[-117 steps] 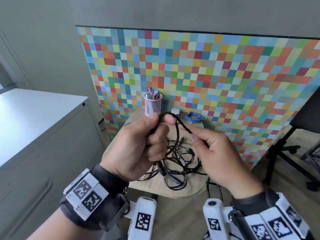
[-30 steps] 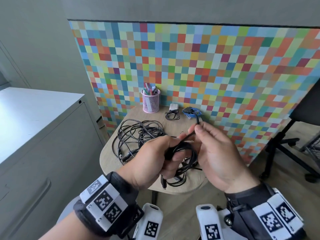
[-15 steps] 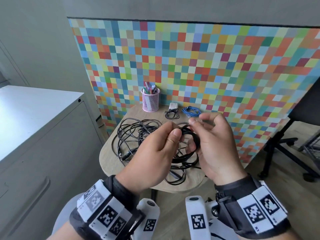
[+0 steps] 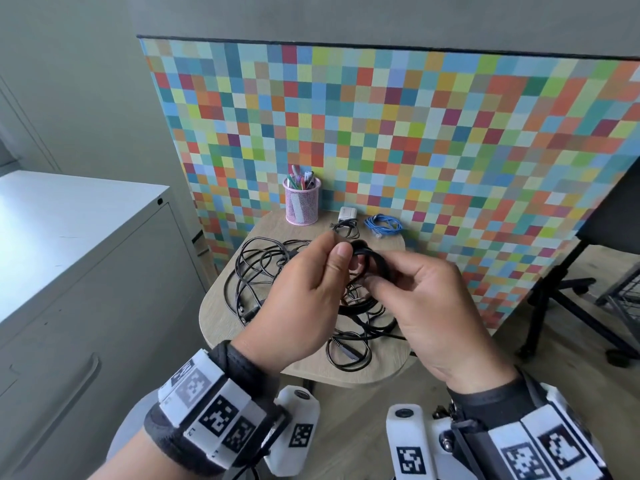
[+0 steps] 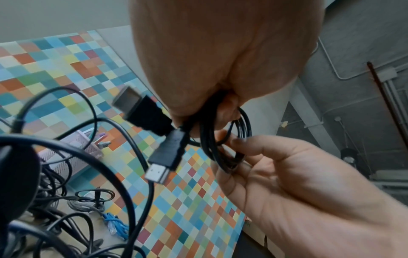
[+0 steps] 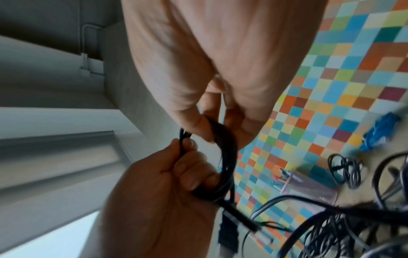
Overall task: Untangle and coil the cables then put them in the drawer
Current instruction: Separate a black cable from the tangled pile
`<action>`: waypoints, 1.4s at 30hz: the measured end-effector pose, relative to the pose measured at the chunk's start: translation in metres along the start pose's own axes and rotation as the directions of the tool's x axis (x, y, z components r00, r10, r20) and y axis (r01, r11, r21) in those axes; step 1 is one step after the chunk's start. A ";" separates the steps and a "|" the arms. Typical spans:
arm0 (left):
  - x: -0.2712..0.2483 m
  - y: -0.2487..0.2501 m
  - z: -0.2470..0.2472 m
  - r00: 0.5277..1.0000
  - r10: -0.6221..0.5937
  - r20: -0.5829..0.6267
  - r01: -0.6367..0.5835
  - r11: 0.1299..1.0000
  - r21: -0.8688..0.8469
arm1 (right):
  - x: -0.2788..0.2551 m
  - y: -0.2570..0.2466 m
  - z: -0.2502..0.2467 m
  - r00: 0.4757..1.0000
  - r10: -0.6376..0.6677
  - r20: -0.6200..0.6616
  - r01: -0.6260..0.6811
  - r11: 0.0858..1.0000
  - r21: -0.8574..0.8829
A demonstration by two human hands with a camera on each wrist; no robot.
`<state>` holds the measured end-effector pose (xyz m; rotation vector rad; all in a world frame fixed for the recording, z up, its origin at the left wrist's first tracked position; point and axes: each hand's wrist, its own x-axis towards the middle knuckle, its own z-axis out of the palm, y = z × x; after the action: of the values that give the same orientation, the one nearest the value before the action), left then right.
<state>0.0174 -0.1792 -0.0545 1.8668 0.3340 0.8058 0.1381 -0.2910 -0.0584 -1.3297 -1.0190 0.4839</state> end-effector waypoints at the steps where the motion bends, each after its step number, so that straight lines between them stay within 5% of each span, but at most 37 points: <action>1: 0.001 0.000 0.001 1.000 0.017 0.005 -0.017 0.999 0.031 | 0.000 -0.001 0.002 1.000 -0.001 -0.031 0.001 1.000 0.023; 7: 0.005 0.002 0.001 0.993 0.116 0.022 -0.118 0.963 0.243 | 0.001 0.007 0.007 0.996 0.052 -0.067 -0.038 0.979 0.201; 14: 0.011 -0.008 0.004 0.999 0.036 -0.010 -0.036 0.998 0.053 | 0.006 0.012 0.000 0.983 -0.052 -0.176 0.035 0.995 -0.097; 18: 0.014 -0.005 0.006 0.999 0.011 -0.032 -0.012 0.999 -0.036 | 0.011 0.017 -0.002 0.869 -0.397 -0.294 0.319 0.906 -0.279; 21: 0.016 -0.001 0.009 0.996 0.062 -0.057 -0.062 0.998 0.000 | 0.008 0.017 0.003 0.793 -0.494 -0.356 0.381 0.859 -0.342; 27: 0.022 0.002 0.019 0.978 0.186 -0.091 -0.162 0.962 0.221 | -0.003 0.018 0.024 0.859 -0.085 -0.505 0.147 0.986 0.084; 33: 0.024 0.004 0.023 0.980 0.182 -0.079 -0.149 0.939 0.311 | -0.005 0.010 0.021 0.941 0.202 -0.270 -0.060 0.889 0.454; 37: 0.027 -0.001 0.020 0.980 0.167 -0.109 -0.125 0.940 0.316 | -0.010 0.004 0.014 0.959 0.236 -0.160 -0.079 0.760 0.645; 42: 0.028 -0.001 0.012 0.978 0.141 -0.151 -0.125 0.986 0.113 | -0.011 0.000 0.008 0.967 0.132 -0.218 -0.033 0.914 0.405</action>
<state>0.0460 -0.1716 -0.0474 1.9413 0.3588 1.0492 0.1257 -0.2951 -0.0628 -1.0348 -0.6209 0.5471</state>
